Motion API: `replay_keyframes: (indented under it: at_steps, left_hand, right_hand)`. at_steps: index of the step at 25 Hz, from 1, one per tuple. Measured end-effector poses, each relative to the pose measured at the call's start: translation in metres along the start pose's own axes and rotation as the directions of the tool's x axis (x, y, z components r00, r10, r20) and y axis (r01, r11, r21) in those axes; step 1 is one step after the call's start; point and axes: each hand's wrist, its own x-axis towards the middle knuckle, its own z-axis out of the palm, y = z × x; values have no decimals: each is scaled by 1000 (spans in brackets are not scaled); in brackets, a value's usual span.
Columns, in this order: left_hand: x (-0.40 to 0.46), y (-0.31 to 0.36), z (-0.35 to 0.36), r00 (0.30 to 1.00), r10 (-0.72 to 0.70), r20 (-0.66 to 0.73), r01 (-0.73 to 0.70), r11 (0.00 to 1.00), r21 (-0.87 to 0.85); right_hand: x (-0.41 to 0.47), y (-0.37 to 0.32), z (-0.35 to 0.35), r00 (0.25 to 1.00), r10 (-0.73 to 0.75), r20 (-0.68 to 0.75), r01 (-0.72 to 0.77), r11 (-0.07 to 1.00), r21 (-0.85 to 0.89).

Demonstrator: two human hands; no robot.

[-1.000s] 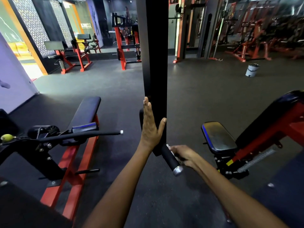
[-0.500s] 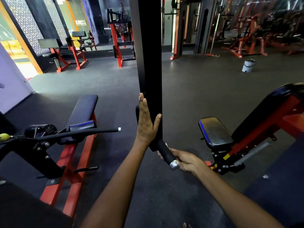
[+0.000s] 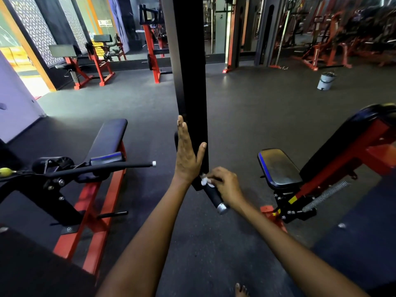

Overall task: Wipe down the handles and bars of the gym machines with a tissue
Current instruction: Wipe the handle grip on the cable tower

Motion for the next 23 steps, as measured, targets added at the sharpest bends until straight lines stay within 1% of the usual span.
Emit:
replay_keyframes:
  at_steps: [1,3,4,5,7,8,10,11,13,14,15,17,18,19,21,22,23]
  left_hand:
    - [0,0,0,1000,-9,1,9,1000,-1]
    - [-1,2,-1,1000,-24,2,24,1000,5]
    - [-2,2,-1,1000,-28,0,28,1000,10]
    - [-2,3,-1,999,-32,-1,32,999,13]
    - [0,5,0,999,-43,12,43,999,6]
    - [-1,5,0,999,-50,17,49,999,7]
    - [-1,5,-1,998,-50,26,49,999,16]
    - [-1,5,-2,998,-48,31,47,999,19]
    - [-1,4,-3,998,-47,46,46,999,23]
    - [-1,4,-2,997,-51,52,50,998,24]
    - [-2,4,-1,997,-60,52,58,998,28]
    - [-1,6,2,996,-84,42,82,996,35]
    - [-1,7,3,995,-88,41,86,996,37]
    - [-1,6,2,996,-84,38,82,996,41]
    - [-1,5,1,997,-64,44,62,997,44]
    - [0,5,0,997,-53,47,51,998,42]
    - [1,5,-1,998,-46,50,44,998,40]
  right_hand:
    - [-16,4,-8,998,-63,1,63,994,-93]
    - [-53,8,-34,983,-156,99,173,965,-195]
    - [-59,5,-45,977,-154,148,184,960,-210]
    - [-55,-1,-52,975,-147,166,182,959,-219]
    - [-19,-16,-45,980,-145,133,175,953,-248]
    - [-3,-24,-31,975,-151,162,195,935,-298]
    - [5,-26,-12,940,-95,328,216,909,-356]
    - [-4,-23,-14,914,-122,386,273,890,-364]
    - [-42,-15,-30,873,-199,445,366,870,-330]
    - [-55,-9,-37,852,-228,472,416,842,-344]
    - [-55,-12,-41,841,-217,495,436,814,-384]
    - [-25,-31,-33,871,-141,471,393,776,-494]
    - [-7,-37,-20,883,-152,445,393,758,-520]
    - [3,-43,-8,889,-161,428,402,723,-562]
    - [0,-40,1,879,-200,432,464,565,-683]
    - [-13,-32,-3,844,-215,491,526,506,-684]
    - [-32,-28,-14,804,-237,546,586,478,-655]
